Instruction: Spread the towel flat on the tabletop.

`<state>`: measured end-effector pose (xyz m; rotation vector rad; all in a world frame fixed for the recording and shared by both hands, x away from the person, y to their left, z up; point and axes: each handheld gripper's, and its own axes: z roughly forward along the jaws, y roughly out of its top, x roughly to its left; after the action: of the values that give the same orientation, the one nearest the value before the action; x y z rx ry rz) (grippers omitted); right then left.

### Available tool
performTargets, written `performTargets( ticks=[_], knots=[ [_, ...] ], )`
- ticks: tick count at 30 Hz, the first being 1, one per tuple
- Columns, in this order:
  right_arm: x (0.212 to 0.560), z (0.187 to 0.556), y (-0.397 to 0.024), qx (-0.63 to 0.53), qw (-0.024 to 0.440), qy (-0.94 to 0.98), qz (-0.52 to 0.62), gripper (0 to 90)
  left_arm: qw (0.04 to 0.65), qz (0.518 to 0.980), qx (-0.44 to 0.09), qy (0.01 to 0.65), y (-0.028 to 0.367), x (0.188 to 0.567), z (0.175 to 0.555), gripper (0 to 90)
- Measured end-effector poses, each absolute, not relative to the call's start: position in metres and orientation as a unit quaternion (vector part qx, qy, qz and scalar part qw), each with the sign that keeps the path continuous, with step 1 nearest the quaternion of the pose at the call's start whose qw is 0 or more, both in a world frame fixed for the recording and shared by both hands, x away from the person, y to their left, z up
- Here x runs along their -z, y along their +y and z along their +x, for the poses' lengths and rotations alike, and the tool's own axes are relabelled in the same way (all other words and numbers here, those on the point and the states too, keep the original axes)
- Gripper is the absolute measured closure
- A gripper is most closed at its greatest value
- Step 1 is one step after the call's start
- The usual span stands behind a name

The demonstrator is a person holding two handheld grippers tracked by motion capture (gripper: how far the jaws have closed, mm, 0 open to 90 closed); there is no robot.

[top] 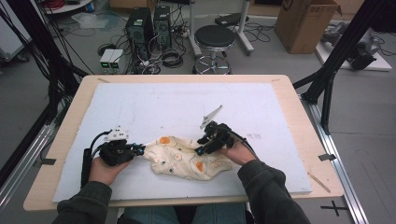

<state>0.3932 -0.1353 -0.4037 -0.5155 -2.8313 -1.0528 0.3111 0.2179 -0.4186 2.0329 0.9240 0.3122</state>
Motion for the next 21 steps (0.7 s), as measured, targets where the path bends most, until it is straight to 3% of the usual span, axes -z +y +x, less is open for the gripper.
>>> performTargets(
  ticks=[11,12,16,18,20,21],
  knots=[
    [0.394,0.438,-0.153,0.385,-0.012,-0.884,-0.267,70.5,0.425,0.817,-0.124,0.371,0.218,0.420,0.313,85.2],
    [0.396,0.444,-0.153,0.383,-0.010,-0.882,-0.274,69.1,0.425,0.816,-0.123,0.371,0.218,0.421,0.313,85.2],
    [0.405,0.453,-0.143,0.375,0.025,-0.892,-0.250,49.3,0.426,0.815,-0.123,0.372,0.218,0.421,0.314,85.2],
    [0.412,0.454,-0.138,0.343,0.001,-0.908,-0.241,42.5,0.427,0.816,-0.122,0.371,0.219,0.421,0.314,85.2],
    [0.417,0.454,-0.135,0.322,0.001,-0.917,-0.233,45.5,0.429,0.813,-0.123,0.373,0.219,0.421,0.315,85.2],
    [0.419,0.454,-0.134,0.313,0.006,-0.921,-0.232,56.3,0.429,0.813,-0.122,0.374,0.219,0.421,0.316,85.2]
  ],
)
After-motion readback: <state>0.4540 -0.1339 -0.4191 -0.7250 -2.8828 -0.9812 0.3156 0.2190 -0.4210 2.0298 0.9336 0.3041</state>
